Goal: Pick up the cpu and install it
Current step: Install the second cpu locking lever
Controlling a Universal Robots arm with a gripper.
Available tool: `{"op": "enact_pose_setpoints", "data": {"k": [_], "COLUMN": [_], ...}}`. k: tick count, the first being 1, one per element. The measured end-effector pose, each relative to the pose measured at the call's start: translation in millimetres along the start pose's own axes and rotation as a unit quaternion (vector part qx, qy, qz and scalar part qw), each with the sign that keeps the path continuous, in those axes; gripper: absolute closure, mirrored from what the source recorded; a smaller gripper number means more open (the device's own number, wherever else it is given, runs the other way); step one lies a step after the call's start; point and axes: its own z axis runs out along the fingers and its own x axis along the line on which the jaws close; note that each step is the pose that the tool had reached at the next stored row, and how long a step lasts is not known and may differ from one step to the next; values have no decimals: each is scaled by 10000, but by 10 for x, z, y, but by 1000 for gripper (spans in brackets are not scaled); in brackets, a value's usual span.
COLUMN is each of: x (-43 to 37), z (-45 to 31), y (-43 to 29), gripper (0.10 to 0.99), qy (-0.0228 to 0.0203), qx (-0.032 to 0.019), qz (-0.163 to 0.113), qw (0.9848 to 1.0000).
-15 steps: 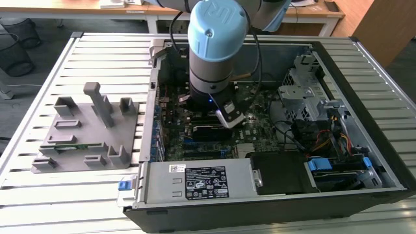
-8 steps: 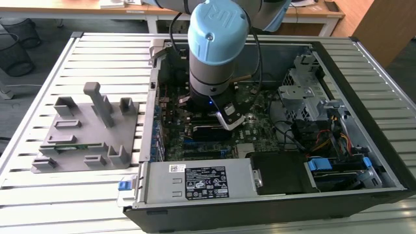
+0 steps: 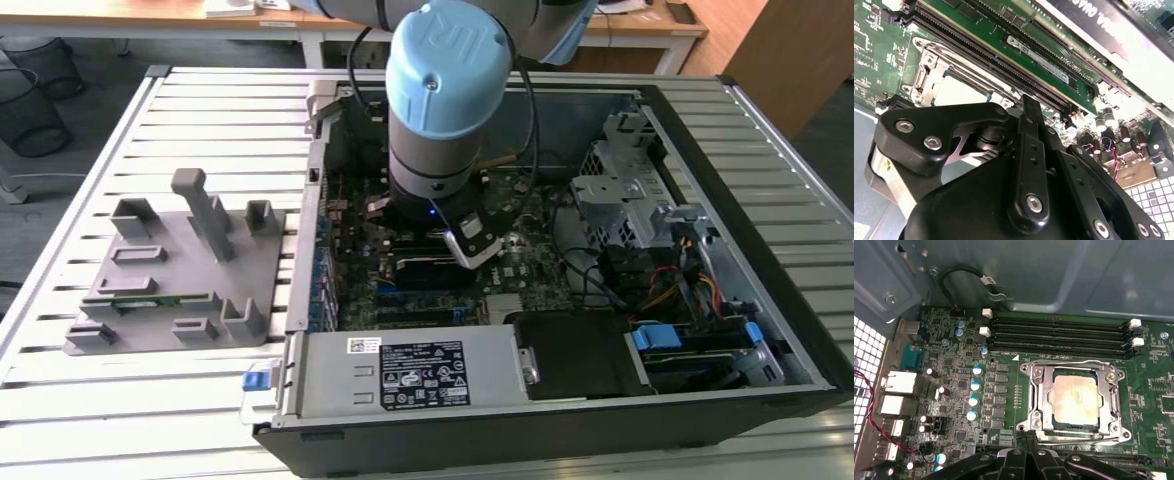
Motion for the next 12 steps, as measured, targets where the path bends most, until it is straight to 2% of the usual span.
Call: {"op": "enact_pose_setpoints", "data": {"k": [8,12], "x": [-1,-2], "z": [44,58], "y": [-4,22], "gripper": [980,980], "qy": [0,-1], "qx": [-15,-15], "qz": [0,0], "qw": [10000,10000]}}
